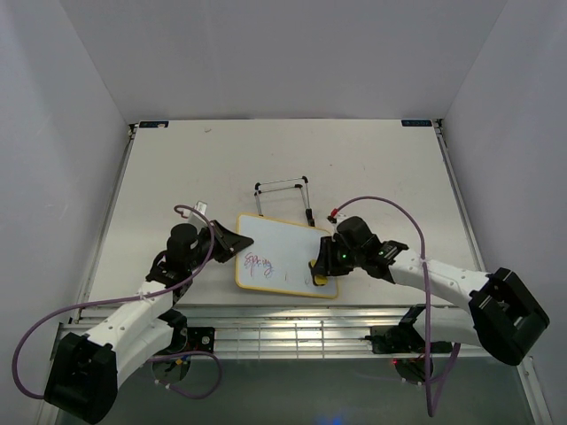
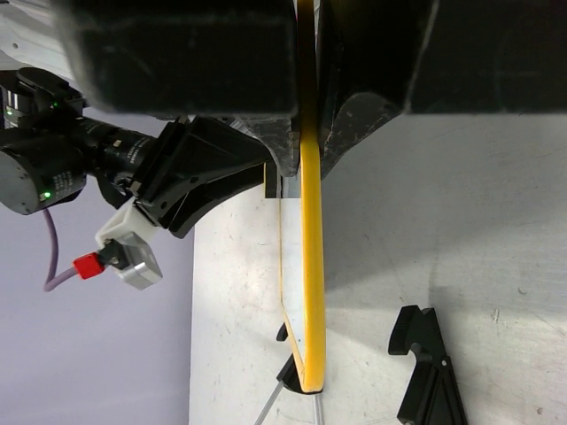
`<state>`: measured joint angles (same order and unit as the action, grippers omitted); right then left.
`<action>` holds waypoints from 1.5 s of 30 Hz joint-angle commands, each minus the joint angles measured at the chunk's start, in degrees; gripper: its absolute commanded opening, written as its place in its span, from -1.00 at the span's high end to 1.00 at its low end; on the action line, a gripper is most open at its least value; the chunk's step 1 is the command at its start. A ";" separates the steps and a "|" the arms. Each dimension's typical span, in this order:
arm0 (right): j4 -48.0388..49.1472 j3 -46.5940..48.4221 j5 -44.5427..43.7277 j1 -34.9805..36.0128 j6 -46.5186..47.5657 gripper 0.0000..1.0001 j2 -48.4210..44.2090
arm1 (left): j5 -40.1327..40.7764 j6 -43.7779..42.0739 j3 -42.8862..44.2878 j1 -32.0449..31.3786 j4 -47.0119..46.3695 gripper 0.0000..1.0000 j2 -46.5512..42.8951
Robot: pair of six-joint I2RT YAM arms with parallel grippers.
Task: Erase the whiteboard
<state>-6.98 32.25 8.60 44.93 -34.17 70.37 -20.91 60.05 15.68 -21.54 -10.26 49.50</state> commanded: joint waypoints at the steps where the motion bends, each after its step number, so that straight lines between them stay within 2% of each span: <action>1: -12.26 -5.53 -3.68 -0.72 0.42 0.50 -1.28 | 2.71 -2.22 0.58 -0.34 -5.21 1.00 -1.95; 6: -13.58 -5.89 -2.72 -0.89 0.69 0.50 -3.22 | 2.89 -1.69 0.23 -0.34 -5.38 1.00 -1.95; 11: -6.30 -2.91 3.35 2.70 -0.45 0.51 -3.75 | 2.10 -1.34 -0.04 -0.34 -6.61 1.00 -1.24; 17: -0.93 5.35 1.77 10.26 -1.77 0.51 -0.50 | 1.48 -0.29 -0.56 -0.34 -7.93 1.00 -0.80; 34: -0.31 29.17 -3.06 19.14 2.00 0.50 17.25 | 3.68 3.76 -2.41 -0.87 -8.72 1.00 -2.03; 45: -1.28 33.14 -6.93 22.48 3.15 0.50 20.95 | 4.65 4.55 -1.62 -1.75 -9.34 1.00 -1.07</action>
<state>-9.54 62.26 2.90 66.06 -32.21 89.23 -16.56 62.59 13.10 -22.33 -16.01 48.97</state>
